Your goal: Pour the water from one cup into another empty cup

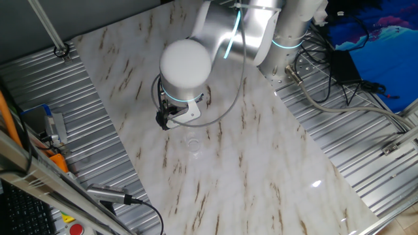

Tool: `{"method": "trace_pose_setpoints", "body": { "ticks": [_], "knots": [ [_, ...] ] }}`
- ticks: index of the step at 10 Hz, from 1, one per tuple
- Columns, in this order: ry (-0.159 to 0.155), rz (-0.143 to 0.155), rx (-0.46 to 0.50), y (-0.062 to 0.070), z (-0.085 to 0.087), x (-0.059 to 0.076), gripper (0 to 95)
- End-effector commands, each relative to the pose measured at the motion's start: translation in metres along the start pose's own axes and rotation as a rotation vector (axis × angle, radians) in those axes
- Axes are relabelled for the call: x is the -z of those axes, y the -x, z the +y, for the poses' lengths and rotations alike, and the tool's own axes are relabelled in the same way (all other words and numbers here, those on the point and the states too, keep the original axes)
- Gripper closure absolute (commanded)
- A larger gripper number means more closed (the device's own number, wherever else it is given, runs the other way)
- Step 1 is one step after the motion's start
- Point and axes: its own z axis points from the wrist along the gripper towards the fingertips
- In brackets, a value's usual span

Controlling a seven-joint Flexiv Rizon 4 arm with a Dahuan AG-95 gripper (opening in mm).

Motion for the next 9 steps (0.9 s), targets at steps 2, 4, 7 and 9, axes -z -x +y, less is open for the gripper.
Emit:
{"method": "trace_pose_setpoints", "body": {
  "ticks": [2, 4, 7, 9],
  "knots": [
    [-0.01, 0.018, 0.005, 0.01, 0.004, -0.003, 95.0],
    [-0.013, 0.024, 0.015, 0.01, 0.003, -0.004, 95.0],
    [-0.013, 0.044, 0.012, 0.012, 0.001, -0.004, 95.0],
    [-0.013, 0.07, 0.018, 0.017, -0.003, -0.003, 95.0]
  ]
}}
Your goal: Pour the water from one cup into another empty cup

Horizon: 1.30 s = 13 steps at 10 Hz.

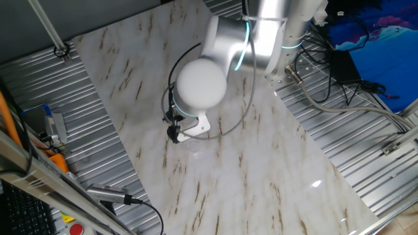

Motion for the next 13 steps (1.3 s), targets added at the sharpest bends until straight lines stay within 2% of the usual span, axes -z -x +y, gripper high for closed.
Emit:
{"method": "trace_pose_setpoints", "body": {
  "ticks": [1, 3, 5, 6, 9, 11, 13],
  "knots": [
    [-0.003, 0.03, 0.008, 0.0029, -0.0032, 0.0008, 95.0],
    [-0.012, 0.067, 0.016, 0.0059, -0.0058, 0.0019, 95.0],
    [-0.03, 0.13, 0.015, 0.0068, -0.0066, 0.0021, 95.0],
    [-0.034, 0.144, 0.015, 0.0071, -0.0068, 0.0021, 95.0],
    [-0.037, 0.151, 0.013, 0.0073, -0.007, 0.0021, 95.0],
    [-0.042, 0.172, 0.011, 0.008, -0.0077, 0.0019, 95.0],
    [-0.049, 0.206, 0.0, 0.0081, -0.008, 0.0019, 95.0]
  ]
}}
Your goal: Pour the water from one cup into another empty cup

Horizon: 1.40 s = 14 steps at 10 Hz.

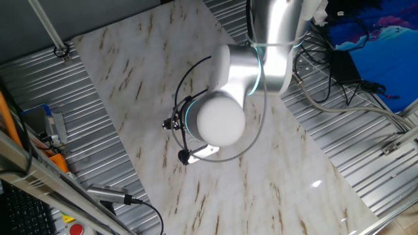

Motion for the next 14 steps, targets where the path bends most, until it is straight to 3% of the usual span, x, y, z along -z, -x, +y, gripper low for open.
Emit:
{"method": "trace_pose_setpoints", "body": {
  "ticks": [1, 7, 12, 14],
  "knots": [
    [-0.002, 0.031, -0.012, 0.0006, -0.0012, 0.0005, 95.0],
    [-0.003, 0.048, -0.022, -0.0024, -0.0069, 0.0008, 95.0],
    [-0.015, 0.14, -0.059, -0.0027, -0.0073, 0.0009, 95.0],
    [-0.018, 0.162, -0.073, -0.0028, -0.0073, 0.0009, 95.0]
  ]
}}
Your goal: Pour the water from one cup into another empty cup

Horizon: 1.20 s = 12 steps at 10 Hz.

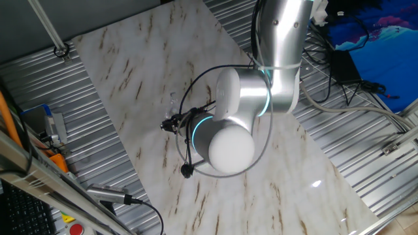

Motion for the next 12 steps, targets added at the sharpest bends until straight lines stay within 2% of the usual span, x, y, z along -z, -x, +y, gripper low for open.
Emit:
{"method": "trace_pose_setpoints", "body": {
  "ticks": [1, 3, 6, 10, 12],
  "knots": [
    [-0.001, 0.023, -0.011, -0.0003, -0.0004, 0.0003, 95.0],
    [-0.003, 0.028, -0.013, -0.0004, -0.0004, 0.0004, 95.0],
    [-0.017, 0.051, -0.013, -0.0008, -0.0011, 0.0006, 95.0],
    [-0.018, 0.072, -0.017, -0.0019, -0.0009, 0.0026, 95.0],
    [-0.023, 0.101, -0.019, -0.0029, -0.0007, 0.0047, 95.0]
  ]
}}
